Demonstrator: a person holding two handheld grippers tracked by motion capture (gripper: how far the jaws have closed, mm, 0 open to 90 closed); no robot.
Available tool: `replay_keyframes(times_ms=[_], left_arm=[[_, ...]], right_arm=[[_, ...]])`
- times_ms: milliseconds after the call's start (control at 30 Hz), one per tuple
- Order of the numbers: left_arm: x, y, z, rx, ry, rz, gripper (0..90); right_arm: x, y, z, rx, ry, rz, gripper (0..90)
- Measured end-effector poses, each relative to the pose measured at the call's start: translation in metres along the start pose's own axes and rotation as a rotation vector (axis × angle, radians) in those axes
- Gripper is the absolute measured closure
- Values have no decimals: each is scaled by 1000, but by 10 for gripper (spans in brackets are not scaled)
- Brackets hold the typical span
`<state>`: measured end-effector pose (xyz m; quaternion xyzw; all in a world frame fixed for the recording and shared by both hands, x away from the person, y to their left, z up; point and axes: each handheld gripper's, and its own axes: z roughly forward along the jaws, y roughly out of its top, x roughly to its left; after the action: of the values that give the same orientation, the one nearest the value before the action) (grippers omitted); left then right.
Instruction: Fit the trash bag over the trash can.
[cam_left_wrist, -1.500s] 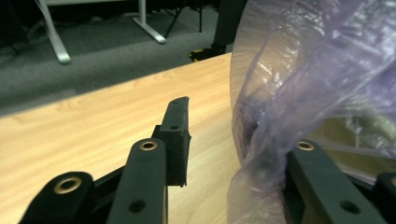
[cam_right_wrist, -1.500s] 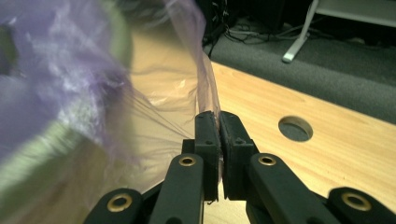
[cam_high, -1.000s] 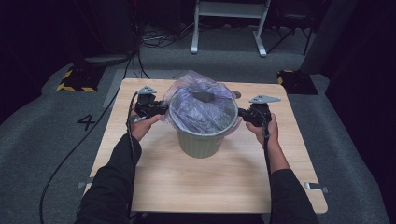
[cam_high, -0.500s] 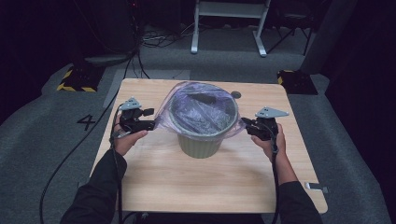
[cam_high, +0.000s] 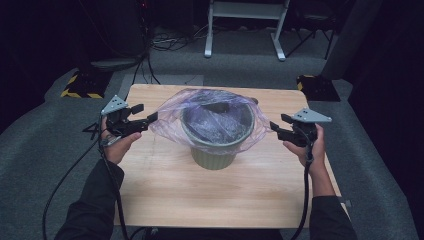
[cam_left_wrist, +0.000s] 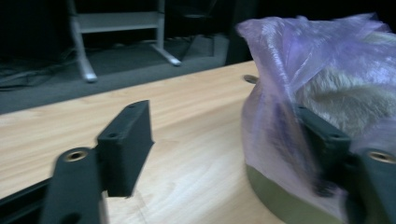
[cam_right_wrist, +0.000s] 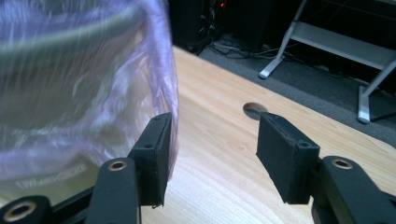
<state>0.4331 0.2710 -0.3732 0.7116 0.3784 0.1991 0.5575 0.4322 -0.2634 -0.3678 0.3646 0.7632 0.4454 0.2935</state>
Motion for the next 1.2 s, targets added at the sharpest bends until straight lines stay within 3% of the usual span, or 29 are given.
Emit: replay_keyframes(times_ms=[167, 233, 333, 500, 567, 633, 767, 800, 867, 967, 1000, 1067, 1200], left_arm=[[-27, 3, -6, 8, -121, 145, 240], [-36, 3, -4, 34, -187, 176, 213], [-51, -1, 2, 78, -243, 217, 208], [-70, -11, 16, 150, -256, 258, 209], [-75, -18, 23, 175, -263, 269, 212], [-79, -24, 30, 199, -251, 280, 238], [-81, -34, 43, 242, -230, 300, 462], [-82, -36, 46, 245, -207, 310, 545], [-80, -38, 50, 256, -181, 304, 583], [-74, -38, 49, 227, -151, 268, 480], [-71, -37, 45, 203, -162, 251, 445], [-65, -32, 32, 133, -195, 216, 374], [-55, -19, 10, 59, -189, 200, 273]], right_arm=[[3, 1, -13, -46, 62, -15, 384], [7, 2, -19, -64, 94, -42, 351], [16, 4, -26, -89, 152, -75, 309], [37, 2, -25, -77, 256, -148, 262], [44, 0, -21, -55, 268, -185, 257], [51, -3, -15, -33, 275, -182, 276], [57, -10, 0, 11, 236, -180, 479], [56, -12, 4, 19, 230, -171, 551], [56, -14, 9, 21, 235, -171, 612], [56, -17, 13, 26, 237, -170, 611], [56, -17, 13, 19, 239, -165, 589], [53, -15, 6, -18, 231, -155, 522], [45, -5, -11, -82, 204, -130, 379]])
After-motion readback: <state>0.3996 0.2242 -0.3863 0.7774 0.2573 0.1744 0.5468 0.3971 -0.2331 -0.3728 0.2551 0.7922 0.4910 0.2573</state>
